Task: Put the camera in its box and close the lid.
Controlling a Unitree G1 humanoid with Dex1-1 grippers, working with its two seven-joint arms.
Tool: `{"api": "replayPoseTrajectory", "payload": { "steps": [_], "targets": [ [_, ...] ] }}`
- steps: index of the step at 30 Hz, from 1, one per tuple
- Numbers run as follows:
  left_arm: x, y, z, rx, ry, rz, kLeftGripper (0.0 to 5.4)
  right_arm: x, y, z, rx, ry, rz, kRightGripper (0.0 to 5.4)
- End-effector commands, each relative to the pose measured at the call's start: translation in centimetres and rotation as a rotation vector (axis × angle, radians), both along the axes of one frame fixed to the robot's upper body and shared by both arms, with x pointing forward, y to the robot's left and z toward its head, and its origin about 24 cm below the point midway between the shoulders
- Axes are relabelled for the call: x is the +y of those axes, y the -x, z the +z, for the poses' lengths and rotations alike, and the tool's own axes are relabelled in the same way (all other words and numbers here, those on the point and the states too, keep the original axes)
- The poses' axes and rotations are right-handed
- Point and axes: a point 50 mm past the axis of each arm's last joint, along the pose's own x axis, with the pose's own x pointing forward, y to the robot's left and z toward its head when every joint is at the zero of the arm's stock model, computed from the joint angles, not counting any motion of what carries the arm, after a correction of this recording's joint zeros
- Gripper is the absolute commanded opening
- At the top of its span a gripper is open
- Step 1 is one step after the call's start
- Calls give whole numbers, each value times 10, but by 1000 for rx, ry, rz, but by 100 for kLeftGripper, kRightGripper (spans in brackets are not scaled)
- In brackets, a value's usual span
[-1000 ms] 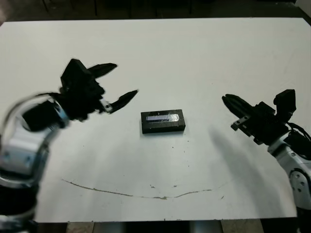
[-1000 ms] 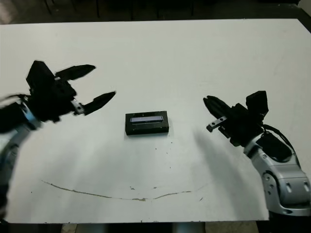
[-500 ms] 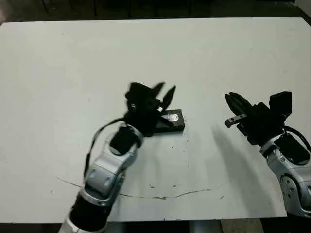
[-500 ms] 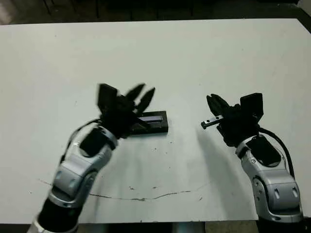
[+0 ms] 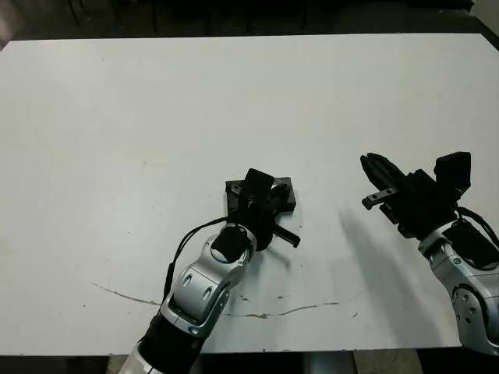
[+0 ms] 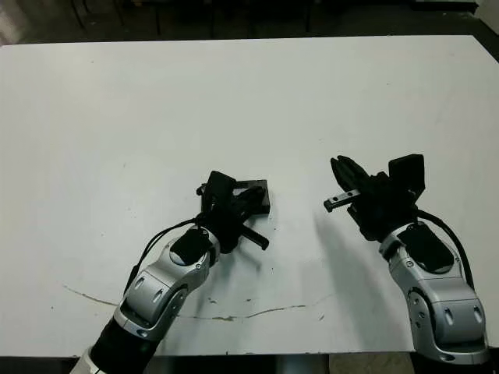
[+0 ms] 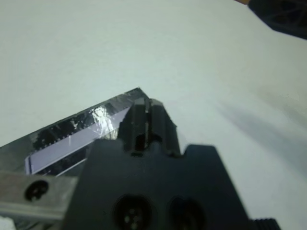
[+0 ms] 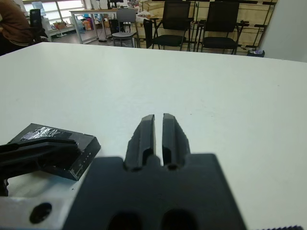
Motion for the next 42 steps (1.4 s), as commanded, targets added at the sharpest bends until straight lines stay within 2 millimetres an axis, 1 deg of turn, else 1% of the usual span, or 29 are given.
{"api": "replayPoseTrajectory", "payload": {
  "steps": [1, 3, 5, 9, 14, 18, 20, 24, 26, 28, 31, 34, 38, 42],
  "targets": [
    [20, 28, -69, 407, -169, 10, 3, -1, 0, -6, 43, 1, -22, 0],
    [22, 28, -61, 384, -146, 10, 3, -1, -1, -6, 44, 2, -23, 0],
    [26, 27, -46, 349, -95, 8, 3, -1, -1, -6, 40, 7, -22, 0],
    [40, 25, -12, 205, 16, 27, 3, -1, -1, -5, 25, 13, -22, 0],
    [75, 22, 37, -118, 87, 80, 3, 2, -4, -2, 0, 2, -36, 0],
    [106, 21, 63, -364, 66, 112, 3, 9, -7, 2, -19, -9, -45, 0],
    [121, 19, 72, -465, 66, 140, 3, 12, -9, 5, -37, -5, -51, 0],
    [145, 12, 80, -593, 60, 198, 3, 15, -14, 8, -63, 10, -65, 0],
    [158, 7, 82, -631, 45, 257, 3, 17, -17, 8, -68, 0, -72, 0],
    [171, 0, 82, -640, 52, 330, 3, 17, -22, 8, -75, -22, -81, 0],
    [184, -12, 77, -588, 132, 425, 3, 18, -30, 7, -82, -77, -80, 0],
    [190, -20, 70, -587, 147, 506, 3, 17, -36, 5, -114, -78, -94, 0],
    [194, -28, 59, -607, 157, 624, 3, 19, -41, -2, -199, 2, -105, 0],
    [197, -31, 53, -625, 164, 675, 3, 20, -43, -13, -178, 44, -131, 0]
  ]
}}
